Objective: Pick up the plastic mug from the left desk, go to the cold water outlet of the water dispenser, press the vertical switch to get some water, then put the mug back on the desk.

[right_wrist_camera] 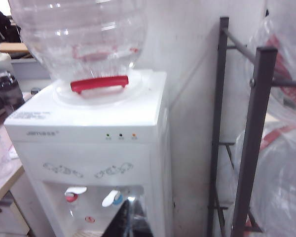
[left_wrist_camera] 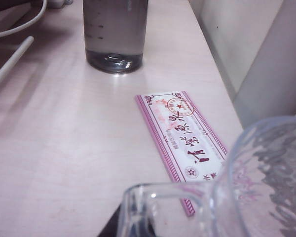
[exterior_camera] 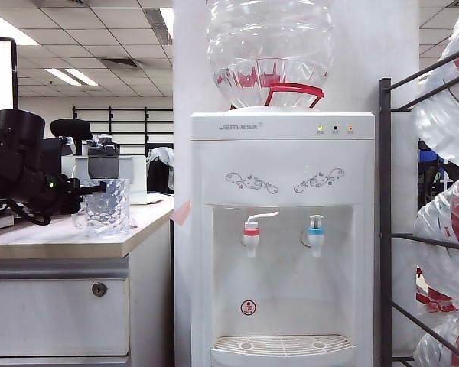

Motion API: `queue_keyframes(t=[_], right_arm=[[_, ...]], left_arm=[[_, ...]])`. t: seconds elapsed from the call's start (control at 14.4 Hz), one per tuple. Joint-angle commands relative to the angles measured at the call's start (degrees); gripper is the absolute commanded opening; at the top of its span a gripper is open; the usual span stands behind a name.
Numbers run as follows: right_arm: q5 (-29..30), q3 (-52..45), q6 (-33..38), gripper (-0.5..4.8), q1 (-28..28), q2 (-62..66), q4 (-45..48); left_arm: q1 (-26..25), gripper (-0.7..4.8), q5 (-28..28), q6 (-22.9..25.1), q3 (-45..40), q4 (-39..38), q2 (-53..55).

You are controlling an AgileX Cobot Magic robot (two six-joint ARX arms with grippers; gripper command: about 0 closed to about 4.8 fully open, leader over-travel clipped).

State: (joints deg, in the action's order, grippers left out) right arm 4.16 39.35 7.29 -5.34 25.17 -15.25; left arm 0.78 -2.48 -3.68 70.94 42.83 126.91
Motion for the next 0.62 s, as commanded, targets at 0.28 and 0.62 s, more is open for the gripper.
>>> queue_keyframes(t=[0.28, 0.62], right_arm=[[1.11, 0.2, 0.22, -0.05, -0.07, -0.07, 0.39], [1.09, 0.2, 0.22, -0.05, -0.07, -0.07, 0.39]], left_arm=[[0.11, -0.05, -1.73, 0.24, 0.22, 0.11, -0.13], [0.44, -0.06, -5.29, 0.17, 0.17, 0.46, -2.49]])
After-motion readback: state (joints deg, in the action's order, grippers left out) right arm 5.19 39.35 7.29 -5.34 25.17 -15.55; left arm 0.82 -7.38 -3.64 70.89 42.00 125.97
